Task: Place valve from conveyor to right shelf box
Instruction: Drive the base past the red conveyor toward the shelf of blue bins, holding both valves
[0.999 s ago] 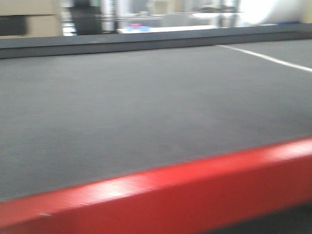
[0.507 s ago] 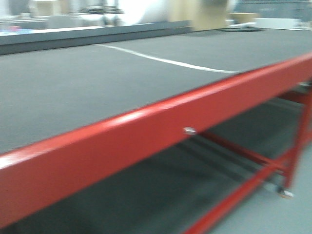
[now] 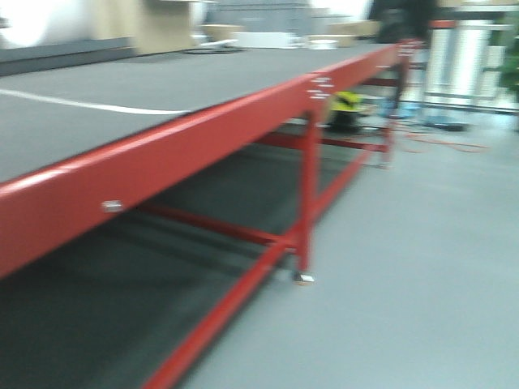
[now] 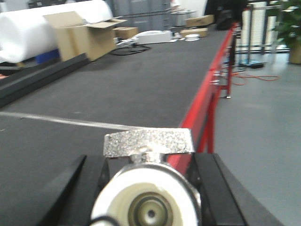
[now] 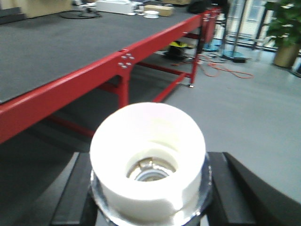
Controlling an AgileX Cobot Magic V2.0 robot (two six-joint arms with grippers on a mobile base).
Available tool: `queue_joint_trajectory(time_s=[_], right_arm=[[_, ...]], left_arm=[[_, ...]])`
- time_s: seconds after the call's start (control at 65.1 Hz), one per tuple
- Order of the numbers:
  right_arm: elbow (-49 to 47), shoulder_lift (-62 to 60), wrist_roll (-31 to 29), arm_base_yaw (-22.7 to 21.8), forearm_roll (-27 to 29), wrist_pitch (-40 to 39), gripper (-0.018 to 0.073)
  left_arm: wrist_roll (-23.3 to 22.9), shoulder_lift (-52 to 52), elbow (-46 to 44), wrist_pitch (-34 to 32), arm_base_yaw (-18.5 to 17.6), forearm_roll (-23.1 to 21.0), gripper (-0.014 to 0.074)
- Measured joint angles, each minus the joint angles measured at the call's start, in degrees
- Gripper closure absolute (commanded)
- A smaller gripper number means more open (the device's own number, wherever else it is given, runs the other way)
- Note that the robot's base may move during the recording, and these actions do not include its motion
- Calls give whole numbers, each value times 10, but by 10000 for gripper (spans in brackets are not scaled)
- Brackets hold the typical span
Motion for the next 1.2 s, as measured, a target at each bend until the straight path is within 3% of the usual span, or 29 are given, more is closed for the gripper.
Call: queue_joint_trajectory(time_s=[1.199], right_arm=[[0, 0, 0, 0, 0, 0, 713]], left_arm=[[0, 0, 0, 0, 0, 0, 708]])
